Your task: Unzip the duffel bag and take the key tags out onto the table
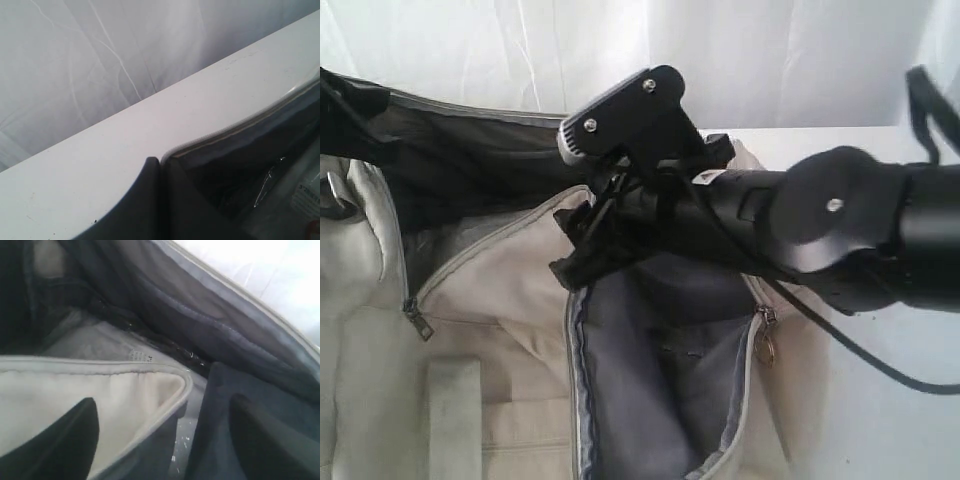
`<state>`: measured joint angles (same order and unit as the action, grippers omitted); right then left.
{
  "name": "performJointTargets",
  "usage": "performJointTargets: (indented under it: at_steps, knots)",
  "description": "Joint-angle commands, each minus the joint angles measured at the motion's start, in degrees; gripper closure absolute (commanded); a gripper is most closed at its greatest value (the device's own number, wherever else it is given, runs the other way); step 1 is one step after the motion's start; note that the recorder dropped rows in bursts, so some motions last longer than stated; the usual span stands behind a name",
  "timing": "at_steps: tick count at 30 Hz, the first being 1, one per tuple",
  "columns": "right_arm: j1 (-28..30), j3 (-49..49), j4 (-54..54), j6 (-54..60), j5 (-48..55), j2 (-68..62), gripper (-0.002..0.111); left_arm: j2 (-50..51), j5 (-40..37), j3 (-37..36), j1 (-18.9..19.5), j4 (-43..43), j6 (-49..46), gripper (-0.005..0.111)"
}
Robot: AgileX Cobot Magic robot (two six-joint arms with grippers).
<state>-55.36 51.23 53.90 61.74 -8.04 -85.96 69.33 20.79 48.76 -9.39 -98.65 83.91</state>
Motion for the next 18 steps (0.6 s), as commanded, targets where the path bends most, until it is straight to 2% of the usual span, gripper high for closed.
performJointTargets:
  at_steps: [1,5,8,9,11,18]
  knots:
    - [-0.02,5.74,0.15,-3.81,-3.01,-6.8,0.04,-1.53,-0.65,0.98,0.07,0.56,0.27,0.107]
    - [-0.02,8.06,0.25,-9.51,-3.92,-11.24,0.043,-1.53,0.78,0.98,0.07,0.56,0.27,0.107]
    - [-0.02,8.06,0.25,-9.51,-0.15,-11.04,0.075,-1.53,0.64,0.98,0.07,0.66,0.27,0.107]
    - [-0.02,8.06,0.25,-9.51,1.49,-10.63,0.092,-1.53,0.64,0.98,0.07,0.66,0.27,0.107]
    - [-0.02,8.06,0.25,-9.51,4.07,-9.4,0.108,-1.53,0.64,0.98,0.07,0.66,0.27,0.107]
    - [-0.02,8.11,0.25,-9.03,29.72,-1.74,0.108,-1.53,0.64,0.98,0.07,0.66,0.27,0.107]
